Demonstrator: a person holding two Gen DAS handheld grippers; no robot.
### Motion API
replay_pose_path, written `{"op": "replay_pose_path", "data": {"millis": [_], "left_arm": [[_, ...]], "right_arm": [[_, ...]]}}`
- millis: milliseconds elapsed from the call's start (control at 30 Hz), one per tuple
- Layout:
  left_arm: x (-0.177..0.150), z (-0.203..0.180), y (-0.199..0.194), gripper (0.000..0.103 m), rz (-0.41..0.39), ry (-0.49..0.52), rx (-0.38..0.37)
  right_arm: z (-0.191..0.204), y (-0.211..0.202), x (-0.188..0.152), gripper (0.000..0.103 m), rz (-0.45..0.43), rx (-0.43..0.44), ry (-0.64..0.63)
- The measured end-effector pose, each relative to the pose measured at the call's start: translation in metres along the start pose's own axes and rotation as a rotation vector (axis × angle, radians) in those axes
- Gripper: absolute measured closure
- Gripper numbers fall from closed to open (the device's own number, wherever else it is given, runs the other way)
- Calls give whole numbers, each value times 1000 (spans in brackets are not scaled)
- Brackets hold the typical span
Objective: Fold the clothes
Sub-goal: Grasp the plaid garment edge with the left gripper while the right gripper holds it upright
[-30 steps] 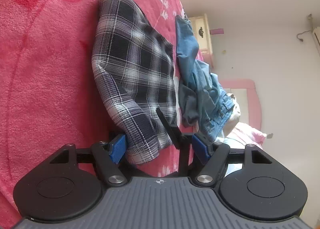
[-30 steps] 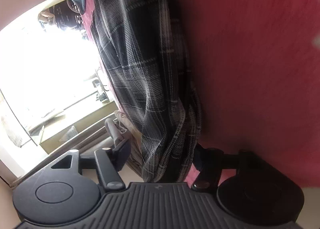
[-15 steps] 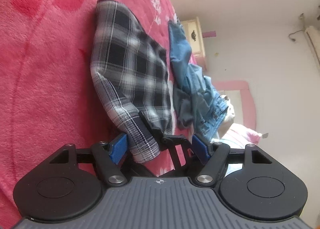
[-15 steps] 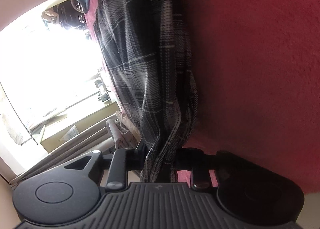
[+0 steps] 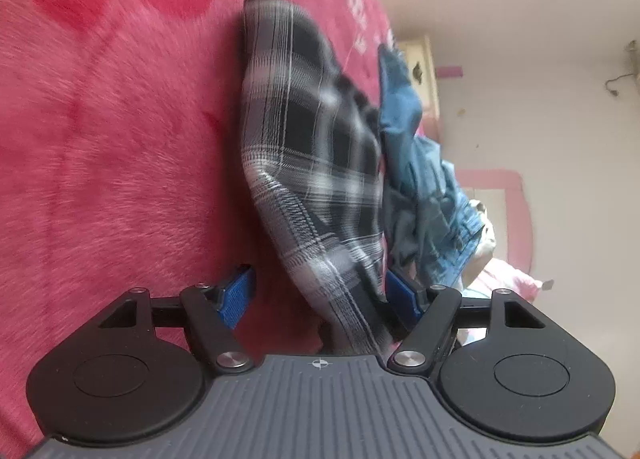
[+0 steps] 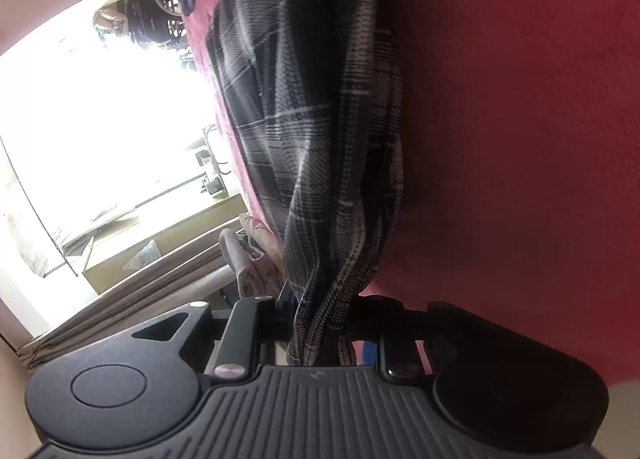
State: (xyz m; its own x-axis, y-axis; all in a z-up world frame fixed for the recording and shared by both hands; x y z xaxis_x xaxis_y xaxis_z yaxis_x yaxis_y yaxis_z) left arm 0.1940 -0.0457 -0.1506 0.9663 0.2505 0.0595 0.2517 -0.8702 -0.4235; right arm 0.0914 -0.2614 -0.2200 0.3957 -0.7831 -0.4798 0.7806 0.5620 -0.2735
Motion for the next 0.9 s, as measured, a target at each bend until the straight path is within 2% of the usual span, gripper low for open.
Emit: {"op": "replay_pose_path", "data": {"millis": [267, 467, 533, 633, 700, 733, 833, 900], "left_arm": [[16, -8, 38, 32, 103, 20, -8], [18, -16, 53, 33, 116, 71, 16], [17, -19, 56, 38, 114, 89, 24], [17, -19, 60, 49, 114, 112, 64], [17, -18, 60, 55, 116, 121, 82], [17, -17, 60, 56, 117, 123, 88], [17, -14, 60, 64, 119, 129, 104], [18, -11, 59, 66, 118, 125, 101]], "right_arm": [[16, -2, 2, 81, 24, 18, -52], [30, -2, 2, 81, 38, 33, -117], [35, -2, 2, 79, 50, 16, -173], [45, -2, 3, 71, 110, -76, -284], [54, -7, -2, 62, 181, -149, -387], [60, -12, -5, 61, 225, -187, -443], [94, -32, -14, 59, 352, -213, -657], [129, -47, -9, 54, 375, -184, -805]]}}
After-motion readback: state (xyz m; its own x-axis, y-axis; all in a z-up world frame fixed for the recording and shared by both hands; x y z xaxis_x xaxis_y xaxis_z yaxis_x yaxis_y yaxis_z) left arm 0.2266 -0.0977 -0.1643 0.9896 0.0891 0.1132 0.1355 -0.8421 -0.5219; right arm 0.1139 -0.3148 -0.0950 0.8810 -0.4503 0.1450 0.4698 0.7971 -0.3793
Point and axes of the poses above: each gripper's, at about its wrist camera, not at the fingertips, and y roughly the way its jaws point, z to its left, x to its top, the point moved 6 cm from there along y, roughly the way its jaws point, and after that the axes turned 3 degrees about y, right-handed, at the moved point
